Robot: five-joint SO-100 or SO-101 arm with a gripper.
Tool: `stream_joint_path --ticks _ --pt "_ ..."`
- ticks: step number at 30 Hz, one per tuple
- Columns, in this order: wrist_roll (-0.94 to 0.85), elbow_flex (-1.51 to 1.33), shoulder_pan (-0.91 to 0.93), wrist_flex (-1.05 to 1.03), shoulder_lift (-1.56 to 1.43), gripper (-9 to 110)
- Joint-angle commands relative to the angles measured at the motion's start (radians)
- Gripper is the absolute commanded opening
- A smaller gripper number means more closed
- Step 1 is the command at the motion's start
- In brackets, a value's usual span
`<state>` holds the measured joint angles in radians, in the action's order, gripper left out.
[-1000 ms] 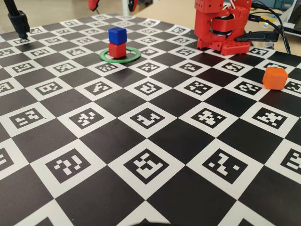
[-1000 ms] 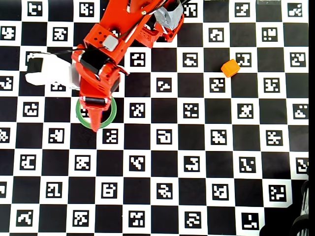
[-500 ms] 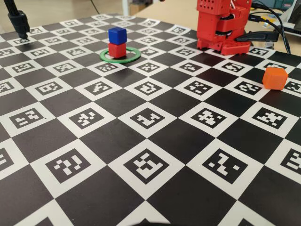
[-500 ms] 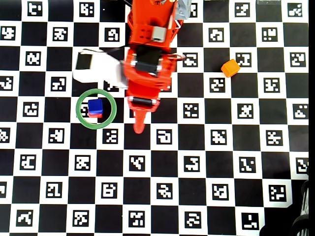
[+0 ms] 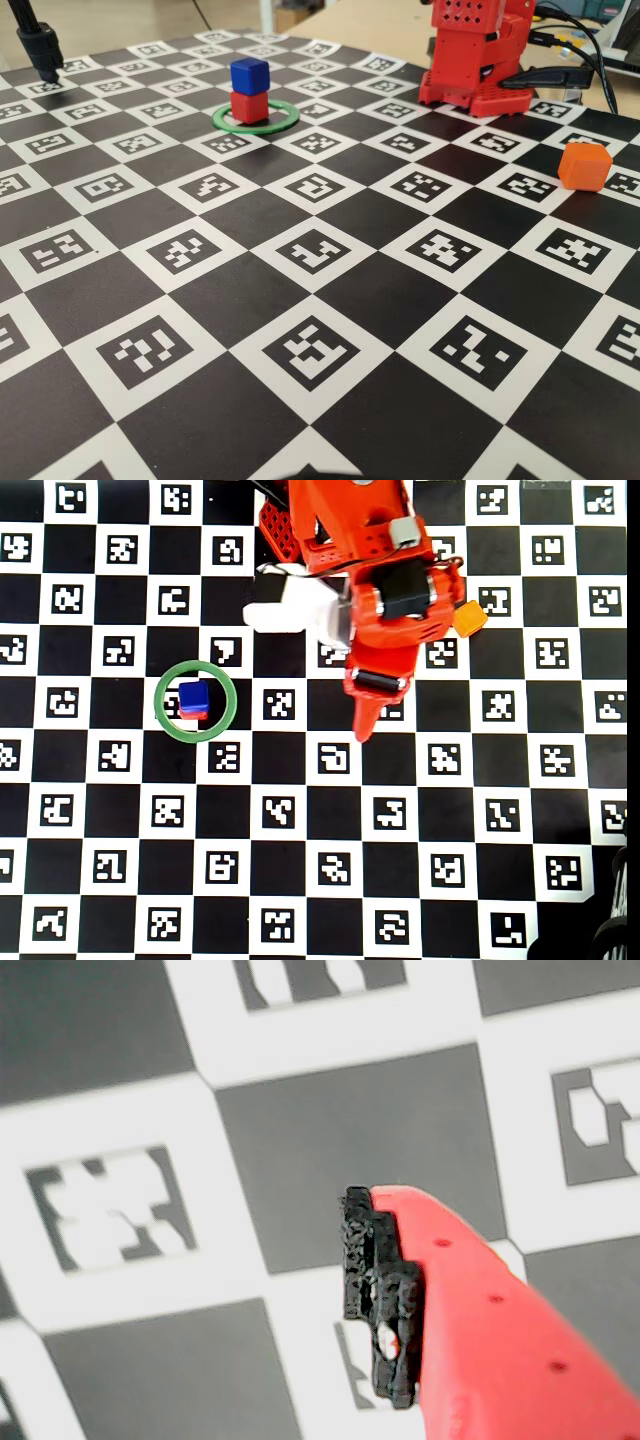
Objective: Grab the red cube then put it in the green circle then put the blue cube on top and finally the orange cube on top
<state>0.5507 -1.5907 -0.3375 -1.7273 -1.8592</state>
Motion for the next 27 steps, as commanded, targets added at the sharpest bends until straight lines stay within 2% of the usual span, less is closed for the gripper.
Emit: stream_joint_path --ticks 1,11,13,19,27 --pt "0.046 0.002 -0.109 0.0 -0.038 43" --pt "0.259 -0.147 -0.407 0.117 -0.173 44" --pt "0.348 -0.216 -0.46 0.149 -0.242 44" --pt "0.348 -0.402 -0.621 0.265 -0.445 43" --pt "0.328 -0.443 -0.67 0.288 -0.407 42"
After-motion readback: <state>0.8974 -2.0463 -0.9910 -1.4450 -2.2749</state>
